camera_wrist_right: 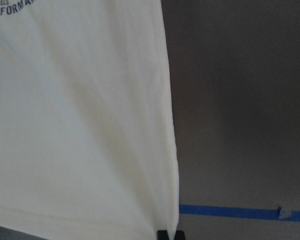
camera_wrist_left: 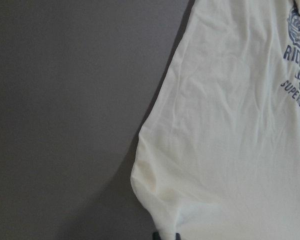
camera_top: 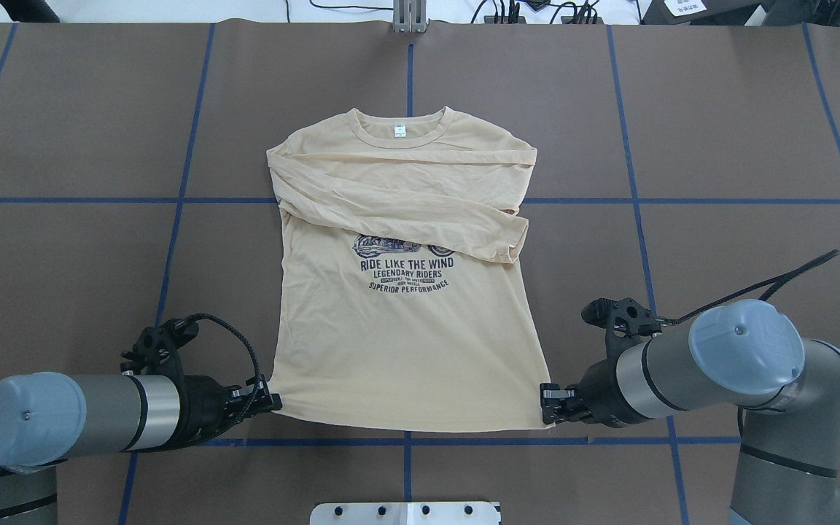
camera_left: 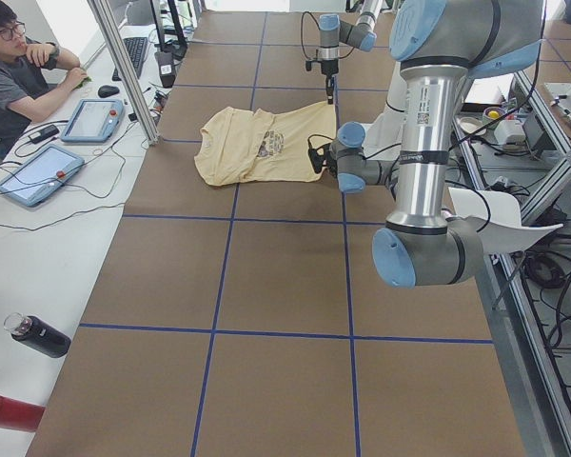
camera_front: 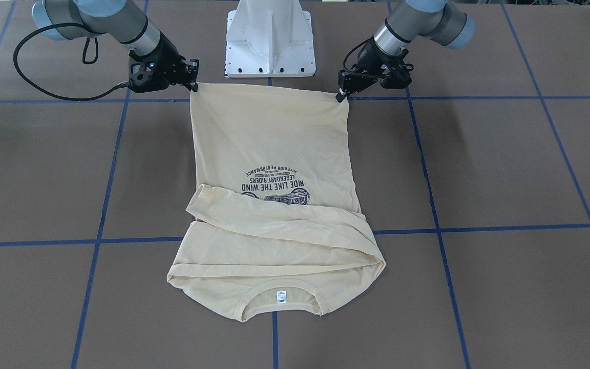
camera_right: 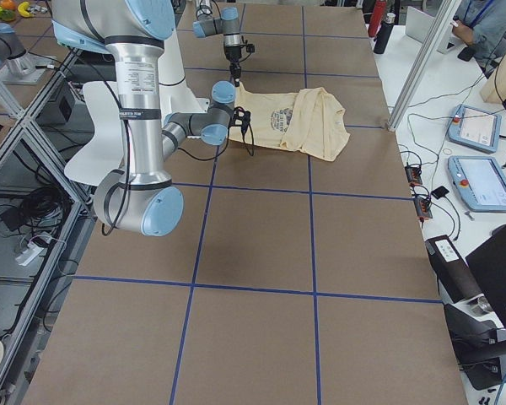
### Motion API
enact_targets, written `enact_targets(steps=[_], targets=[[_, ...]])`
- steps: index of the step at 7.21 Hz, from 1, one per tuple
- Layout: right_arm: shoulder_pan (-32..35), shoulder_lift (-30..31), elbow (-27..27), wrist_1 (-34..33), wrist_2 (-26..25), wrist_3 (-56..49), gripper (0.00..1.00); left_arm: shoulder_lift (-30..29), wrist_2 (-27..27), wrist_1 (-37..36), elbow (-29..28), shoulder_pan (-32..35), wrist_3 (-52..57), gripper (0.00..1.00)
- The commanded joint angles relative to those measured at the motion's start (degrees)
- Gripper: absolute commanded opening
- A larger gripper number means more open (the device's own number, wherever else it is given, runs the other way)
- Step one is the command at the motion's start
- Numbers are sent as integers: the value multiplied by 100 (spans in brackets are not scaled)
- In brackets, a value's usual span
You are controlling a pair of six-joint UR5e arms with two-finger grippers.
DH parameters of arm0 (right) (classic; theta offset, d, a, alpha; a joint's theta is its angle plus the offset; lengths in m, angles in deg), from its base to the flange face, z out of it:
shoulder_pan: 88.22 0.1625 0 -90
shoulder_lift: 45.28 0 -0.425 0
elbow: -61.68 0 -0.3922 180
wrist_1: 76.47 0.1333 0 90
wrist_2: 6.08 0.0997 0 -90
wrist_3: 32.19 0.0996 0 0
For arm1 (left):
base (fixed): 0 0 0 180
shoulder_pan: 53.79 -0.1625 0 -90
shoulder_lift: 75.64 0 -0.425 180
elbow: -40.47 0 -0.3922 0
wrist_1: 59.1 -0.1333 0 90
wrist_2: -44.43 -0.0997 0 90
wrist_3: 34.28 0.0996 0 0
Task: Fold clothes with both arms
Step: 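Lift the hem with both grippers and fold it toward the collar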
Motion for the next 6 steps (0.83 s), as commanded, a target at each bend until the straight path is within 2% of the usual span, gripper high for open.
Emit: enact_targets(steps=[1,2,4,6], targets=[[13,37,-44,1,519,3,0,6,3,0,218,-476,11,0],[4,98,-52,1,739,3,0,206,3,0,437,-643,11,0],[22,160,-61,1,1686,12,0,759,20,0,1070,-907,-15,0],[4,125,-53,1,1796,126,0,692,46,8,1125,-1005,-60,0]])
